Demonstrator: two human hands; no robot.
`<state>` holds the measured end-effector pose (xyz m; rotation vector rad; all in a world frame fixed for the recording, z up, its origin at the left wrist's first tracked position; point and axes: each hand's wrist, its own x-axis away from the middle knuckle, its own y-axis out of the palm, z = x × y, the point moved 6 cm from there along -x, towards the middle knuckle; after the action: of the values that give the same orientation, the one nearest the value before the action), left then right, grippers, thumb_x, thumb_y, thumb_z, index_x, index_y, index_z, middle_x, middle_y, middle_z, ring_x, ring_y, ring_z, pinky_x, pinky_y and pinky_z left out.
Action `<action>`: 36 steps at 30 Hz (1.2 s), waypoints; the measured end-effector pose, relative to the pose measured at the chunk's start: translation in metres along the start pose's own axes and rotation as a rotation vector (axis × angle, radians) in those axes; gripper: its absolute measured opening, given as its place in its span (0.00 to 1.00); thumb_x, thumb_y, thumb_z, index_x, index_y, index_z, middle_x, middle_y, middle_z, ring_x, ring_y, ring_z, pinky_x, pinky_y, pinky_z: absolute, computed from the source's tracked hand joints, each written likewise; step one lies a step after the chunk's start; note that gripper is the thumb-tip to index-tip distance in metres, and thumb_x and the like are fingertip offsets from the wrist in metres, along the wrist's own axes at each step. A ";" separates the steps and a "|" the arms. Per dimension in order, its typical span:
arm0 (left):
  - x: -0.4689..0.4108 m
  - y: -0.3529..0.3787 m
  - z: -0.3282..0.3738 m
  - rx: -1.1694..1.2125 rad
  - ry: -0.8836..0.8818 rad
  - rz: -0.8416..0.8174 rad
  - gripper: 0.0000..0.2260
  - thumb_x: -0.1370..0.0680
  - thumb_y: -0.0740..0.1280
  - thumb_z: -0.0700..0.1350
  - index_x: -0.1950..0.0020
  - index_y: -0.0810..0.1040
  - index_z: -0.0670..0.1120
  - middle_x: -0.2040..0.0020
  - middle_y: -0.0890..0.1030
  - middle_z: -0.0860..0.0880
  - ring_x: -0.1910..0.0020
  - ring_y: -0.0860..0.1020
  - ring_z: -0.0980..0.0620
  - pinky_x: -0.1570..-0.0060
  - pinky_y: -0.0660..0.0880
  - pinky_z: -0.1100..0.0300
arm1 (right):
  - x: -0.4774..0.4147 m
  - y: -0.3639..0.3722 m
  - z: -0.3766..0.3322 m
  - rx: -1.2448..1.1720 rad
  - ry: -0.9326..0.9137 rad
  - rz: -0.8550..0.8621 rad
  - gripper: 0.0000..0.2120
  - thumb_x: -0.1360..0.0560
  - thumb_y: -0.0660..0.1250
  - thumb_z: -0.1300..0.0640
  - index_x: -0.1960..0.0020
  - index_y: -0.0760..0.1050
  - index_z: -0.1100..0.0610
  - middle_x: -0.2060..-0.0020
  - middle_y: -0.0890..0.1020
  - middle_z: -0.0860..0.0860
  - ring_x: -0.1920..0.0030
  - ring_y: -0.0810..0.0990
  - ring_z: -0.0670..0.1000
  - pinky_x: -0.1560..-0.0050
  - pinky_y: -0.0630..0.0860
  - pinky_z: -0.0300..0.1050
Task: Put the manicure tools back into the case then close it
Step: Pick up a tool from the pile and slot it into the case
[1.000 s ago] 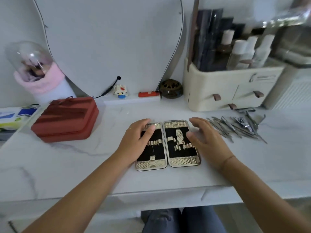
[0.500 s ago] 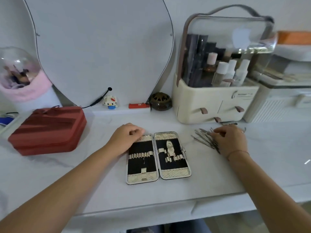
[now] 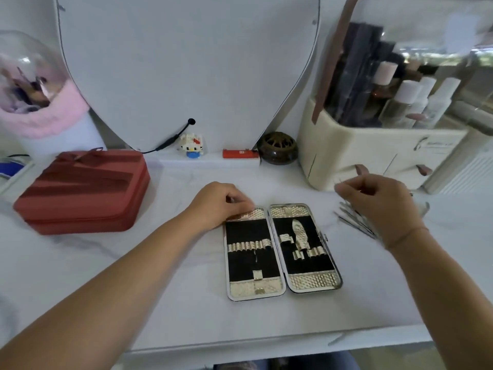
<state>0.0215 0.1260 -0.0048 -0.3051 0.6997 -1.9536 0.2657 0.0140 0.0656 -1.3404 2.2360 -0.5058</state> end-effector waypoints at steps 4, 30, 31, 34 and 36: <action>0.000 -0.007 -0.004 0.012 -0.006 -0.040 0.01 0.29 0.74 0.48 0.58 0.85 0.53 0.61 0.82 0.59 0.60 0.78 0.64 0.58 0.69 0.70 | 0.008 0.077 -0.022 -0.358 0.160 -0.410 0.03 0.28 0.69 0.60 0.60 0.78 0.60 0.69 0.83 0.51 0.73 0.76 0.44 0.72 0.74 0.35; -0.002 -0.011 0.000 -0.033 0.038 -0.090 0.03 0.28 0.74 0.45 0.56 0.85 0.49 0.65 0.79 0.60 0.64 0.76 0.69 0.64 0.68 0.77 | 0.000 0.147 -0.018 -0.606 0.478 -0.740 0.03 0.27 0.66 0.65 0.54 0.77 0.64 0.62 0.82 0.59 0.69 0.81 0.46 0.68 0.79 0.36; -0.002 -0.011 0.000 -0.031 0.035 -0.091 0.03 0.28 0.74 0.46 0.56 0.85 0.49 0.65 0.79 0.60 0.64 0.76 0.70 0.64 0.68 0.77 | 0.000 0.148 -0.017 -0.625 0.490 -0.743 0.03 0.27 0.66 0.65 0.53 0.77 0.64 0.63 0.82 0.58 0.69 0.81 0.46 0.69 0.79 0.35; -0.002 -0.011 0.001 -0.019 0.029 -0.091 0.03 0.29 0.74 0.46 0.56 0.85 0.50 0.65 0.80 0.59 0.64 0.76 0.69 0.64 0.68 0.77 | 0.000 0.148 -0.016 -0.668 0.513 -0.753 0.06 0.26 0.65 0.67 0.51 0.78 0.64 0.66 0.82 0.56 0.70 0.81 0.46 0.70 0.79 0.35; -0.002 -0.011 0.001 -0.016 0.023 -0.093 0.03 0.29 0.74 0.46 0.56 0.85 0.50 0.65 0.80 0.59 0.64 0.76 0.69 0.64 0.68 0.77 | 0.000 0.147 -0.015 -0.679 0.519 -0.759 0.07 0.26 0.65 0.67 0.50 0.78 0.64 0.68 0.81 0.55 0.71 0.81 0.45 0.70 0.79 0.34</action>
<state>0.0143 0.1310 0.0025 -0.3302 0.7280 -2.0436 0.1523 0.0816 -0.0008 -2.7145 2.3194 -0.3674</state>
